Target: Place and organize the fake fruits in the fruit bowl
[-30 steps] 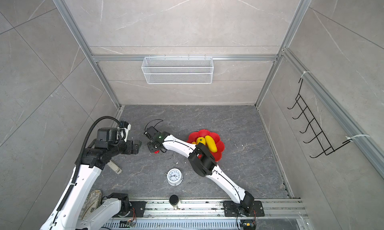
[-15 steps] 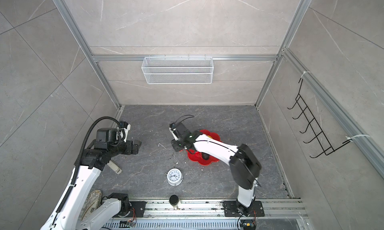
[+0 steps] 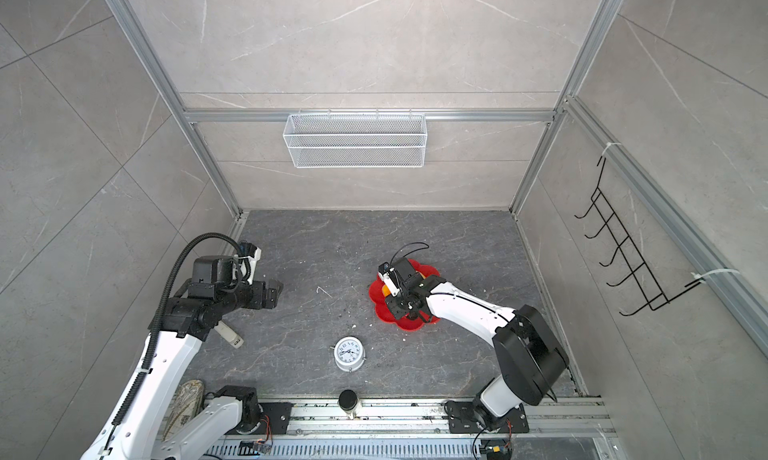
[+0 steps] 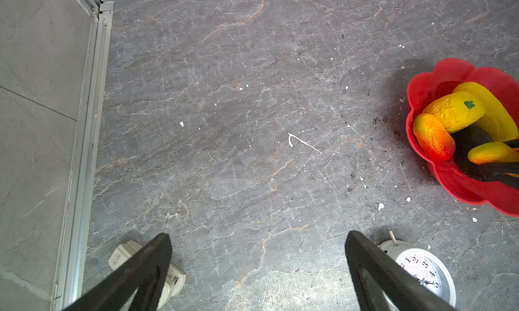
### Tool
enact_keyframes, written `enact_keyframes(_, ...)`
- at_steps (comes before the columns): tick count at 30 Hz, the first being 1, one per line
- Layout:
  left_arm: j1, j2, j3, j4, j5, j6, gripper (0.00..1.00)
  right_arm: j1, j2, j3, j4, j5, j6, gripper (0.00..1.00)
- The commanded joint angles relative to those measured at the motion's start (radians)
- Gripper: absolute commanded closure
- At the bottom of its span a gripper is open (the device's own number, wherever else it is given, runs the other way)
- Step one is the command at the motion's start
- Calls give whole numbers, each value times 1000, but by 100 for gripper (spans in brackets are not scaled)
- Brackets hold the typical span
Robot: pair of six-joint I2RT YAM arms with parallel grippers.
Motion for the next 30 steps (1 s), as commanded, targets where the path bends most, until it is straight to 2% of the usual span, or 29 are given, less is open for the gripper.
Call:
enact_keyframes(1, 4, -4, 11, 0, 18, 14, 0, -3, 41, -7, 21, -28, -27, 56)
enact_keyframes(11, 4, 6, 11, 1, 16, 14, 0, -3, 46, 16, 24, -20, -24, 34)
enact_keyframes(14, 4, 12, 14, 4, 19, 14, 0, -10, -33, 20, 14, 1, -16, 21)
enact_keyframes(18, 4, 36, 42, 12, 25, 7, 0, -81, -215, 38, 31, -101, 40, 1)
enact_keyframes(21, 4, 53, 59, 51, 52, -32, 0, -183, -326, 37, 54, -162, 66, 0)
enact_keyframes(25, 3, 53, -8, 235, 39, -154, 0, -396, -399, -16, 150, -228, 138, 0)
enact_keyframes(30, 3, 104, -150, 541, -140, -165, 0, -727, -366, -177, 457, -255, 283, 0)
